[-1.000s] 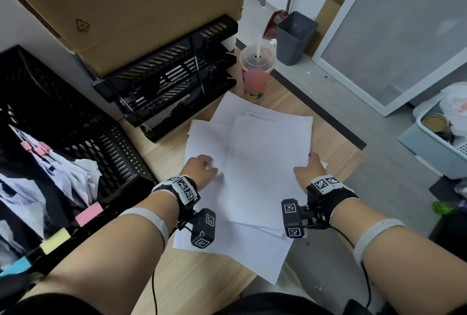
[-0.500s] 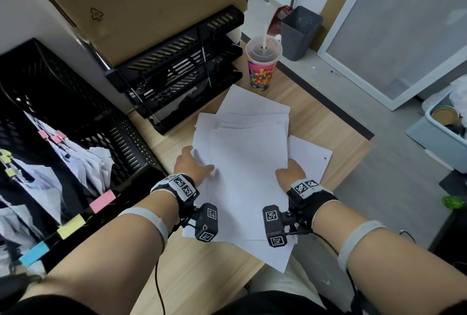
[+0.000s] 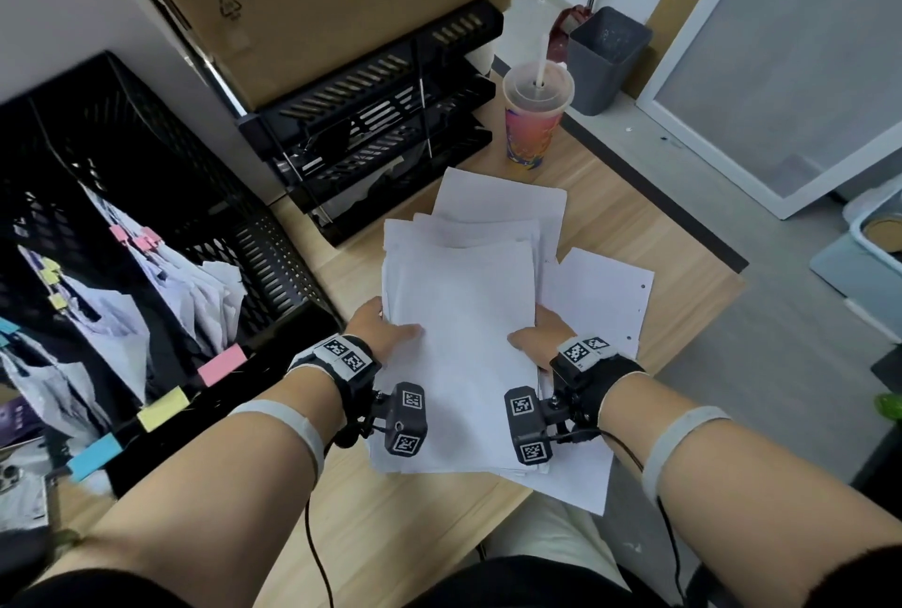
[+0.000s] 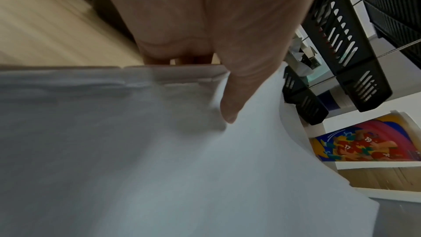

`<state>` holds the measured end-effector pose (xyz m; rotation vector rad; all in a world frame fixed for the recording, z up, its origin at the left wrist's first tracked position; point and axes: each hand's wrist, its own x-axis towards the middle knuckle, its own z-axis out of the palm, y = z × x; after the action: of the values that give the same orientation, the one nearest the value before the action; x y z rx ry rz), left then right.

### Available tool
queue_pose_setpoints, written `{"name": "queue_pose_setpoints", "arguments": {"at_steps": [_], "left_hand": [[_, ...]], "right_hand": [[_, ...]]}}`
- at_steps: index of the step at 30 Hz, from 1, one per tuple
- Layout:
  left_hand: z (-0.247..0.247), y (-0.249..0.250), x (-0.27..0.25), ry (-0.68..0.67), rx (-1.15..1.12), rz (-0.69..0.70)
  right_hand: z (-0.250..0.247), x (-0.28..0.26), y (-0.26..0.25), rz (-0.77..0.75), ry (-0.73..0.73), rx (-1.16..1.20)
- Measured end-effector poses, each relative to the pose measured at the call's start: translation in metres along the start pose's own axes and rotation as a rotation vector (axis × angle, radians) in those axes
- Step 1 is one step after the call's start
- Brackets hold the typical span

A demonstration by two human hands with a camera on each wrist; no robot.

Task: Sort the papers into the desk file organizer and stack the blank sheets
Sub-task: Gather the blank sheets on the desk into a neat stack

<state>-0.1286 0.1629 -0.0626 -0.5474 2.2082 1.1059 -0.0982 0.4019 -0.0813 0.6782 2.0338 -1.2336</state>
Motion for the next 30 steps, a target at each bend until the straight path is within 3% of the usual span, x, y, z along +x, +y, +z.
{"name": "queue_pose_setpoints", "arguments": {"at_steps": [5, 9, 11, 14, 22, 30], "left_hand": [[0.0, 0.001, -0.015, -0.066, -0.052, 0.08], [-0.007, 0.005, -0.025, 0.026, -0.063, 0.126], [-0.015, 0.005, -0.029, 0.044, -0.157, 0.152], [-0.033, 0.001, -0.037, 0.003, -0.304, 0.202], [-0.077, 0.018, -0.075, -0.04, -0.609, 0.431], [-0.109, 0.038, -0.113, -0.101, -0.728, 0.626]], "right_hand": [[0.004, 0.004, 0.005, -0.021, -0.092, 0.014], [0.005, 0.046, 0.04, 0.013, -0.032, 0.197], [0.001, 0.01, 0.018, 0.048, 0.052, 0.319], [-0.002, -0.031, -0.011, 0.027, 0.056, 0.42], [-0.004, -0.074, -0.073, -0.323, 0.13, 0.388], [-0.013, -0.124, -0.115, -0.609, 0.343, 0.462]]}}
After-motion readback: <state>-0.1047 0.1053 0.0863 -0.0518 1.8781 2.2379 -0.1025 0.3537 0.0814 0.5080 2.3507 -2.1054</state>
